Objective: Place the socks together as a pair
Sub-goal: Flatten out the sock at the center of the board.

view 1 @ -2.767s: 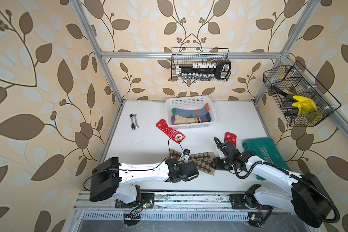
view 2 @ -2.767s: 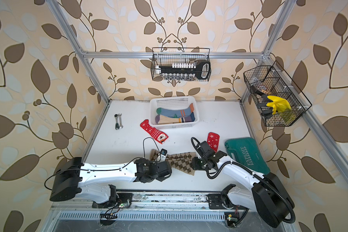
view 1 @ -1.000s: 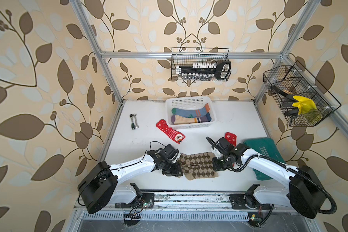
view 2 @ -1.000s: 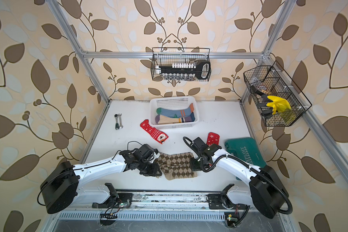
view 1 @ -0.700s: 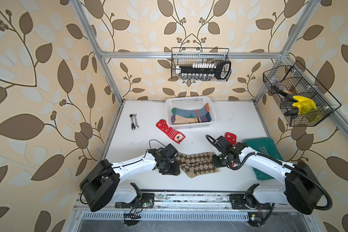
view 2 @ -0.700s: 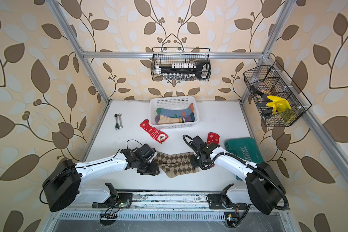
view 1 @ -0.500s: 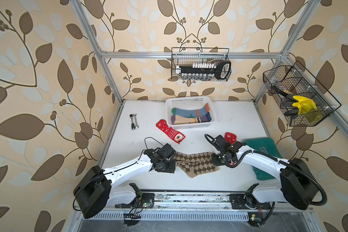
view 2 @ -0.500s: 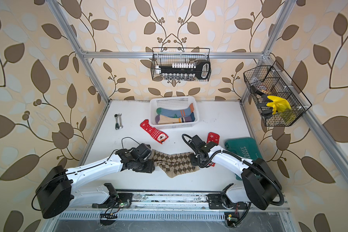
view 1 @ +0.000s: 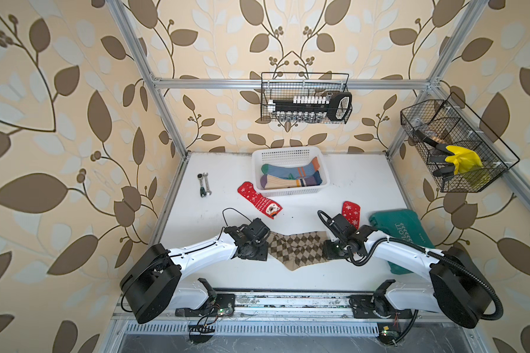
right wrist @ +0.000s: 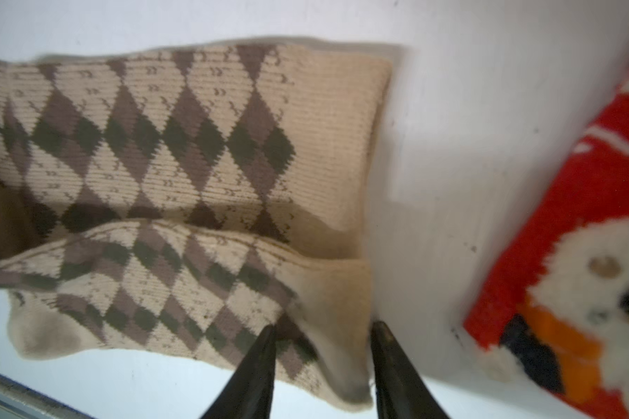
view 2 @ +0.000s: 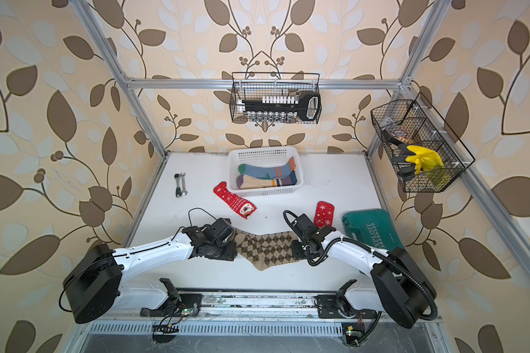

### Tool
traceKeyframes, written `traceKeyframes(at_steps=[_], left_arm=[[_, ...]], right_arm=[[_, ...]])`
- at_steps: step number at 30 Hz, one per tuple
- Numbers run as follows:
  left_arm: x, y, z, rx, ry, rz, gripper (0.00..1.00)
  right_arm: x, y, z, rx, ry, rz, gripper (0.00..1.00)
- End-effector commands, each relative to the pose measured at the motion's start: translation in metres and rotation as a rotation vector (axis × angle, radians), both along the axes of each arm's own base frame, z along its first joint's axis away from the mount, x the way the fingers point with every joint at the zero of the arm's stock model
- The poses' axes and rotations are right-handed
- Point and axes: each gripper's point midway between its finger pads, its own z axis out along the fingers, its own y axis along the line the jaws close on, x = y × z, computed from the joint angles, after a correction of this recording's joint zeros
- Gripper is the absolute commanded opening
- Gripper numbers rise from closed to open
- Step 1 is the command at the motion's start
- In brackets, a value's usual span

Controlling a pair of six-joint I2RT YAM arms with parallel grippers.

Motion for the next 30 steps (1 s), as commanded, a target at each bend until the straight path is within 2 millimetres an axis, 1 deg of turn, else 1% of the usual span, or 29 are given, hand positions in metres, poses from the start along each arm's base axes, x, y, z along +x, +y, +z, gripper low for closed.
traceKeyframes(at_steps=[1,4,6,7,8,11,17,21,22,23,27,30], left_arm=[[0.03,-0.003,0.028,0.01,-0.13,0.007,0.6],[0.044,-0.003,0.048,0.003,-0.194,0.021,0.6],[0.05,-0.003,0.056,-0.004,-0.212,0.021,0.6],[0.052,-0.003,0.057,-0.003,-0.206,0.022,0.6],[0.054,-0.003,0.058,0.002,-0.2,0.017,0.6],[0.054,-0.006,0.052,0.02,-0.169,-0.003,0.6],[0.051,-0.02,0.039,-0.02,-0.113,-0.046,0.6],[0.053,-0.027,0.029,-0.019,-0.085,-0.068,0.57],[0.053,-0.028,0.022,-0.008,-0.067,-0.075,0.55],[0.054,-0.03,0.019,-0.006,-0.06,-0.079,0.53],[0.056,-0.039,0.016,-0.025,-0.04,-0.096,0.39],[0.057,-0.044,0.014,-0.036,-0.029,-0.107,0.31]], right_arm=[[-0.005,0.0,-0.008,0.014,0.023,-0.013,0.31],[-0.004,-0.001,-0.005,0.011,0.014,-0.014,0.13],[-0.002,-0.002,0.002,0.012,-0.005,-0.018,0.05],[-0.002,-0.002,0.005,0.014,-0.015,-0.02,0.01],[-0.001,-0.003,0.008,0.016,-0.025,-0.023,0.0],[0.001,-0.004,0.015,0.021,-0.049,-0.029,0.0],[0.001,-0.003,0.011,0.024,-0.037,-0.021,0.0],[0.0,-0.001,0.011,0.028,-0.035,-0.015,0.0],[0.001,-0.001,0.012,0.029,-0.036,-0.016,0.0],[0.001,-0.001,0.012,0.031,-0.038,-0.014,0.0],[0.0,0.001,0.014,0.042,-0.039,-0.011,0.0],[-0.001,0.001,0.015,0.049,-0.04,-0.009,0.0]])
